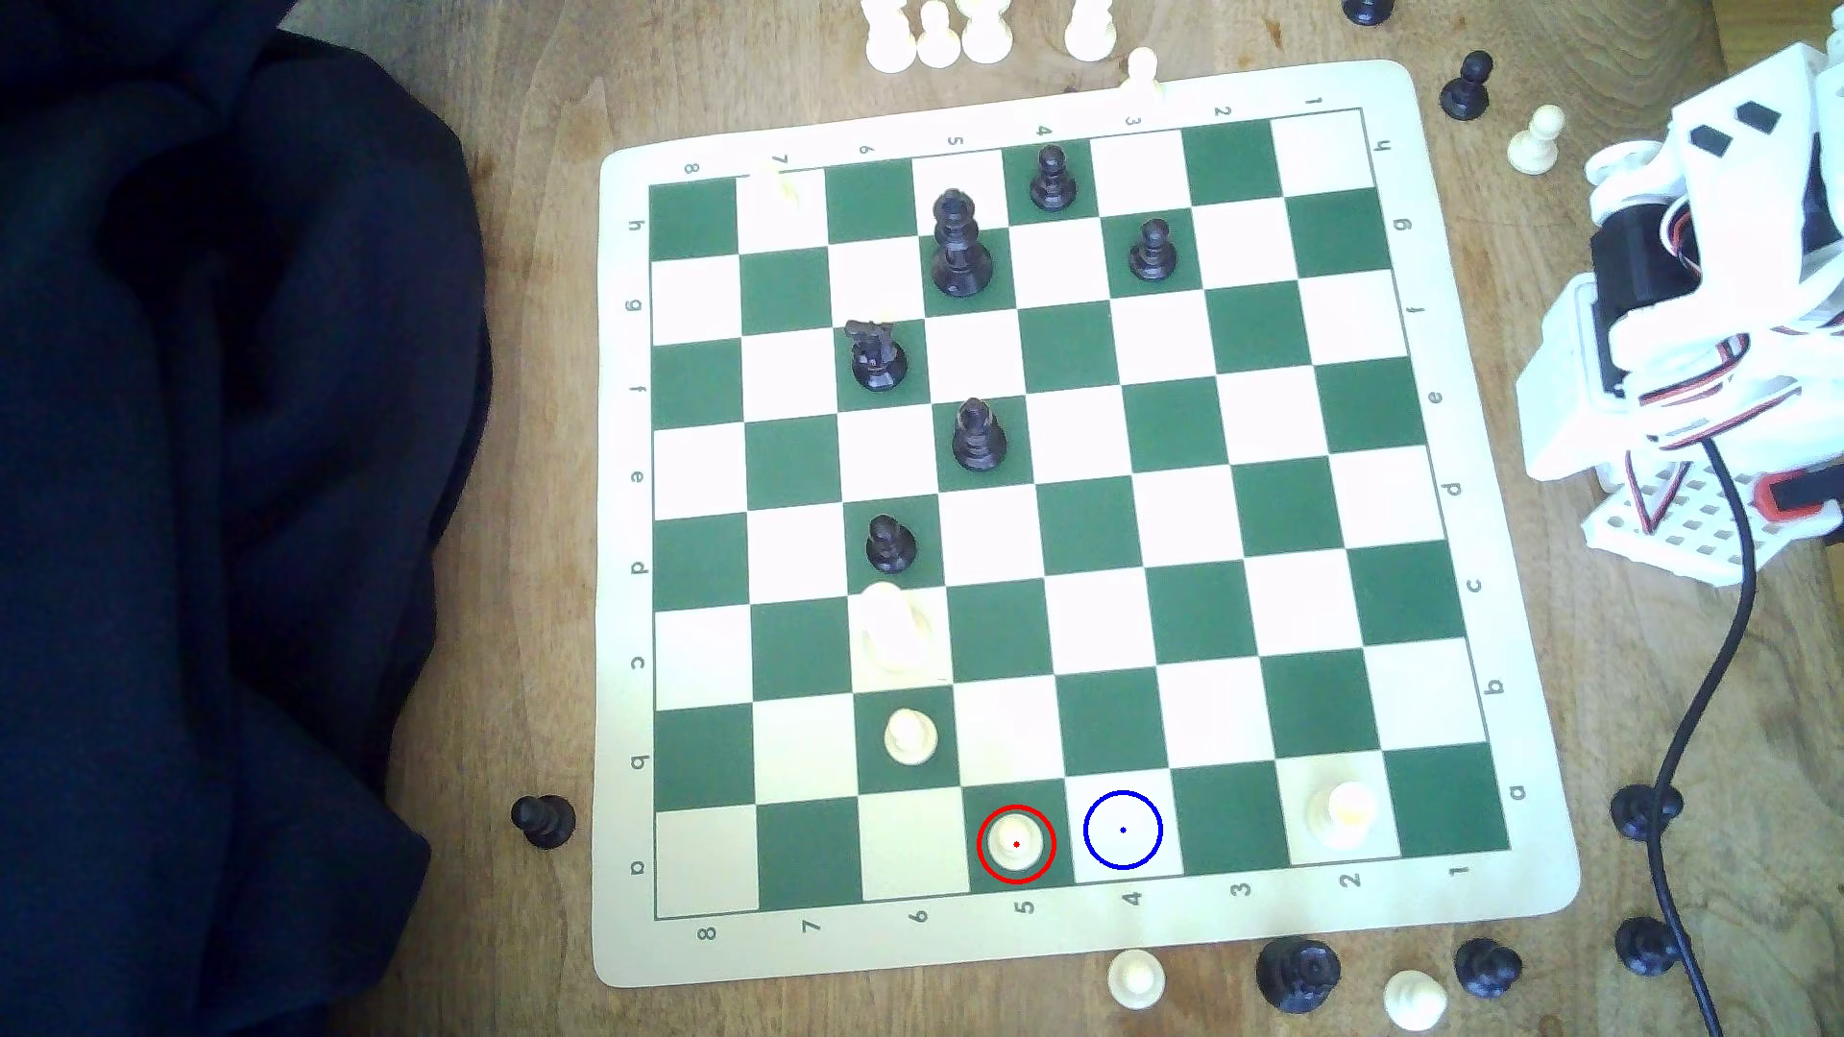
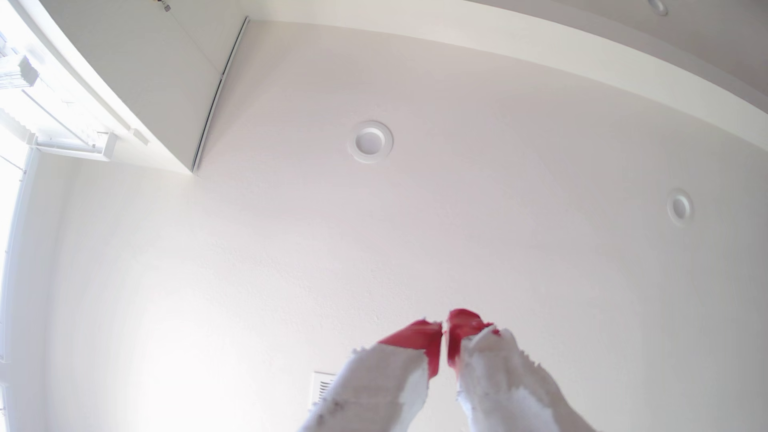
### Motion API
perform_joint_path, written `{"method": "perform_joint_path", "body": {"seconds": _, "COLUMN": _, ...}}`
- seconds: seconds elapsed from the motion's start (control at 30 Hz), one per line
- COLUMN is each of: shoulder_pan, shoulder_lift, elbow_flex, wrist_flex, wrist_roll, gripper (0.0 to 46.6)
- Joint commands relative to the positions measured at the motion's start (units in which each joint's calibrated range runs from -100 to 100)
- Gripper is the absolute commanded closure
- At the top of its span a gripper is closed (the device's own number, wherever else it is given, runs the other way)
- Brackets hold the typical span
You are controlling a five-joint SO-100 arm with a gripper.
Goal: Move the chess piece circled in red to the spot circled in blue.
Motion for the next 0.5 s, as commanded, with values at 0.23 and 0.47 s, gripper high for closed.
{"method": "perform_joint_path", "body": {"seconds": 0.23, "shoulder_pan": -1.09, "shoulder_lift": 0.05, "elbow_flex": 1.17, "wrist_flex": 21.09, "wrist_roll": 0.1, "gripper": 46.4}}
{"method": "perform_joint_path", "body": {"seconds": 0.47, "shoulder_pan": -2.03, "shoulder_lift": 0.05, "elbow_flex": 1.17, "wrist_flex": 46.31, "wrist_roll": -0.15, "gripper": 46.4}}
